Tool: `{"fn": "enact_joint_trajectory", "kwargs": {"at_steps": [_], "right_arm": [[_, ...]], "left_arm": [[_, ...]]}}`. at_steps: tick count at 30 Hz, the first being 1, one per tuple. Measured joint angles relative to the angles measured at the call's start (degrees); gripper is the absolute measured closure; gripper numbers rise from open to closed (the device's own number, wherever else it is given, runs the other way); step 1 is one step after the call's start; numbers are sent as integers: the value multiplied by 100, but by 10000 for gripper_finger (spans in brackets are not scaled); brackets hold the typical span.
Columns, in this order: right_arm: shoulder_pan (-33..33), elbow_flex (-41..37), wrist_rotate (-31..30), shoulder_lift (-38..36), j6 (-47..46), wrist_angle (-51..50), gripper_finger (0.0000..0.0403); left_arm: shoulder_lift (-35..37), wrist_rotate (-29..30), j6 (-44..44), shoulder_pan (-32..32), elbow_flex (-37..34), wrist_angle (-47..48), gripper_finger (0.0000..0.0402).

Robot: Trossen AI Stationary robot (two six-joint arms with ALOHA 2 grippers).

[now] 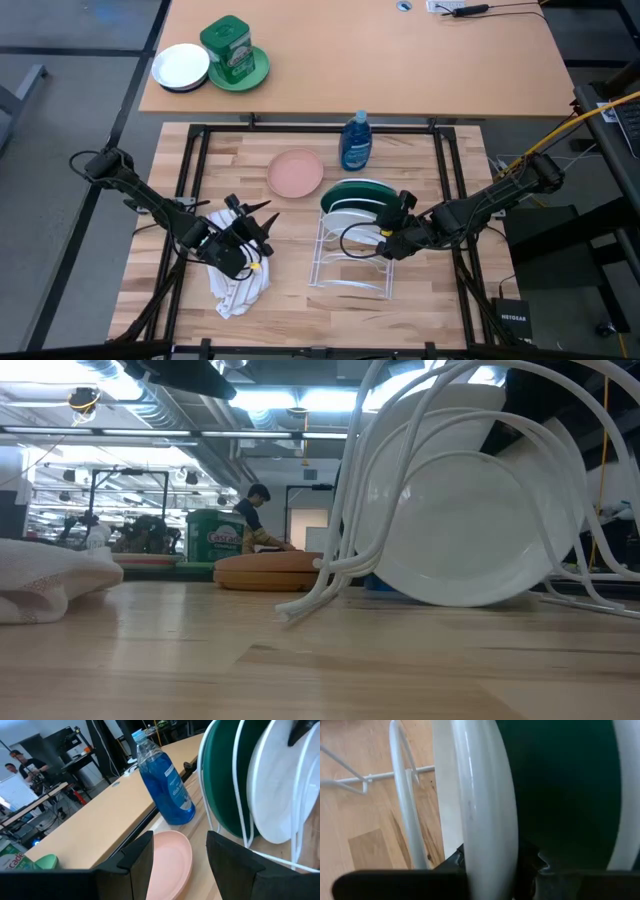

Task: Sort dishes
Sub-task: Put the white plate in the dish rack

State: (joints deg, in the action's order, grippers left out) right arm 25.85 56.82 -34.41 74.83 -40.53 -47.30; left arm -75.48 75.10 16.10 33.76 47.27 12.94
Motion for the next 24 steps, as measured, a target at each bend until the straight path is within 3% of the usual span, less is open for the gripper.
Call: {"fn": "enact_joint_trajectory", "kwargs": {"at_steps": [5,14,24], "right_arm": [[0,-59,15,-7,4,155,331],[-2,-70,93,2,38,82,293],[2,-72,106,6,51,51,257]], "left_arm": [[0,-161,2,-126,0,5,229],[0,-594,35,-295,0,6,229],[0,-613,44,-306,0,8,229]]}}
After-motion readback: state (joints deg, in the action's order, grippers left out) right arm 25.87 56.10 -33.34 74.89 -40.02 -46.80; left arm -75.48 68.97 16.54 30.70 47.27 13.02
